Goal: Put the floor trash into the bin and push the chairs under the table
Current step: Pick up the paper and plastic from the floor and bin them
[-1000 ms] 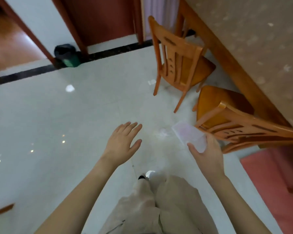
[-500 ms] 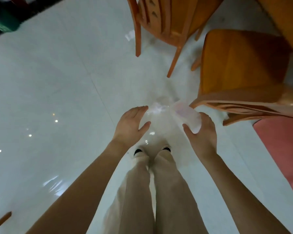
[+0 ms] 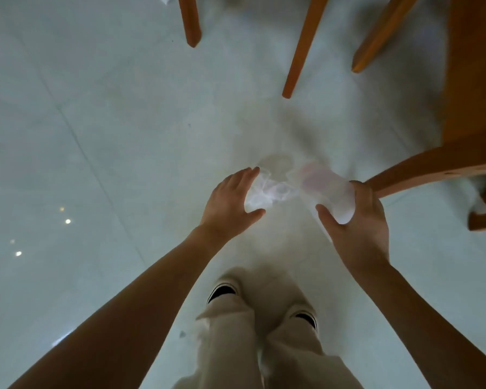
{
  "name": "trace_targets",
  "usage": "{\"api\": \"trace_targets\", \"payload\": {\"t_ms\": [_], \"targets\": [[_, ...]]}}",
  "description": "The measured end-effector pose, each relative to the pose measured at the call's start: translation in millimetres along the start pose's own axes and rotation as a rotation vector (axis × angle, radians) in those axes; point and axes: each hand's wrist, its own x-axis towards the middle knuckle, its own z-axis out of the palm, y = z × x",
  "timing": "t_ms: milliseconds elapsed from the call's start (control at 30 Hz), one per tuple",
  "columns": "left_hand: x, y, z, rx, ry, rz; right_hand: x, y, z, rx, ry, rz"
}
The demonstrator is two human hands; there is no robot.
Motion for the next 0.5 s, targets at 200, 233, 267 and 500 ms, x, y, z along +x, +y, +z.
{"api": "trace_targets", "payload": {"t_ms": [200, 233, 267, 500], "targets": [[56.4, -43.7, 80.7, 0.082, -0.071, 0.052, 28.2, 50.4, 62.2, 0.004, 0.011, 0.052], [62.3, -47.0, 87.1, 0.093, -0.092, 0.049, 29.0, 54.3, 66.9, 0.011, 0.012, 0.058], [67.3, -49.4, 92.4, 0.106, -0.111, 0.049, 29.6, 57.4, 70.6, 0.015, 0.012, 0.060], [70.8, -61.1, 112.2, 0.041, -0.204, 0.018, 29.1, 63.6, 79.8, -0.008, -0.002, 0.059]]}}
